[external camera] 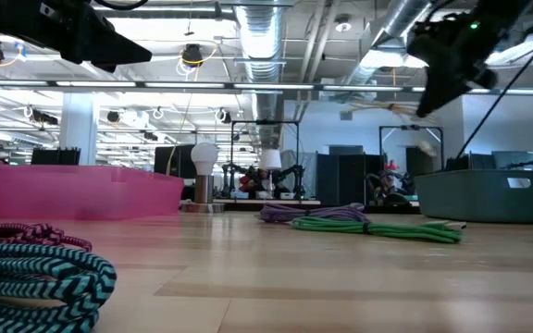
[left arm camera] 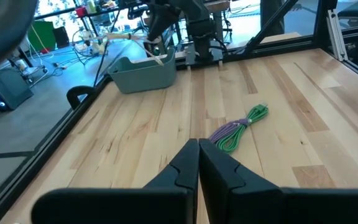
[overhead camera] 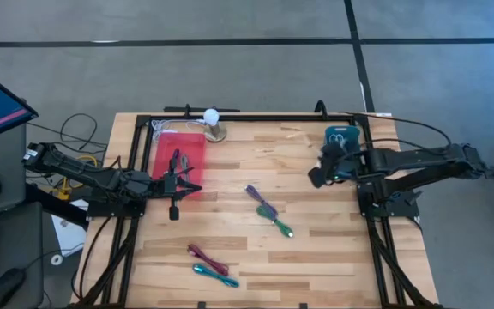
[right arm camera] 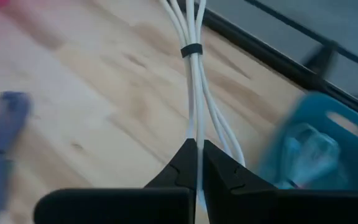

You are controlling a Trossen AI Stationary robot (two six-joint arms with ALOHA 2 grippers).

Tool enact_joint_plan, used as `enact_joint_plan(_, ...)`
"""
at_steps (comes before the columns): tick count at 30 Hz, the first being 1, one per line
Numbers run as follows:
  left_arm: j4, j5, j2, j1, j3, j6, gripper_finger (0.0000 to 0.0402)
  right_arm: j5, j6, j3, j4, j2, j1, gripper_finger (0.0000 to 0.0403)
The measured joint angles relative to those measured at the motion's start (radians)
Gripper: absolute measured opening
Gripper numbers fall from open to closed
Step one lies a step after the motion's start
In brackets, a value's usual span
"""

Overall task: Pick & Place USB Port
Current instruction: Put the white charger cable into the blue bin

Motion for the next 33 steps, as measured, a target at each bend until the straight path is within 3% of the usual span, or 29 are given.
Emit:
enact_joint_plan(7,0.0,0.0,0.0,0.0,0.0,0.0,0.0011,0.039,0.212,0.0,-0.282,-0.08,-0.01,0.0)
enact_joint_plan(15,0.0,0.0,0.0,0.0,0.0,0.0,0.0011,0.04,0.433,0.0,-0.557,-0.073,-0.01,0.0)
enact_joint_plan(24,0.0,0.0,0.0,0.0,0.0,0.0,0.0011,-0.011,0.488,-0.105,-0.559,-0.084,-0.016,0.0)
enact_joint_plan(33,0.0,0.0,0.0,0.0,0.0,0.0,0.0011,-0.014,0.393,-0.133,-0.482,-0.084,-0.074,0.0)
